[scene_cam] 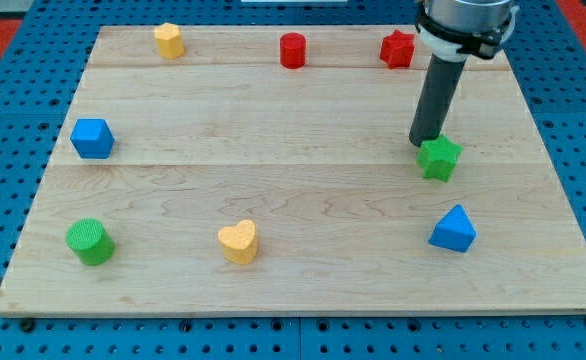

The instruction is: Adjust the green star and blue triangle at the bottom right side of the board

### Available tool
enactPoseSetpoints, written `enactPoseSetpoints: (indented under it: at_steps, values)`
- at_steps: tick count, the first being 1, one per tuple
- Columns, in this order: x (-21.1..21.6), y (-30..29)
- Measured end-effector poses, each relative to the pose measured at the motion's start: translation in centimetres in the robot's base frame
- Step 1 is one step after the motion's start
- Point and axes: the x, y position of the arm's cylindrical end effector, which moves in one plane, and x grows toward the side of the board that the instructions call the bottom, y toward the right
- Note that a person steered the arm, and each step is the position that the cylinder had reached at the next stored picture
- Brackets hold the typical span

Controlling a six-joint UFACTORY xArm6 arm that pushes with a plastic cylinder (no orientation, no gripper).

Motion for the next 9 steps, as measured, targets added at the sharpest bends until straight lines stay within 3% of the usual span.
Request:
enactPoseSetpoints:
  at_steps: [2, 3, 5, 7, 9]
  values:
    - [1.8, 2.2]
    - [-0.6, 0.0]
    - [6.6, -8.4]
    - [10.2, -1.4]
    - [11.9, -2.6]
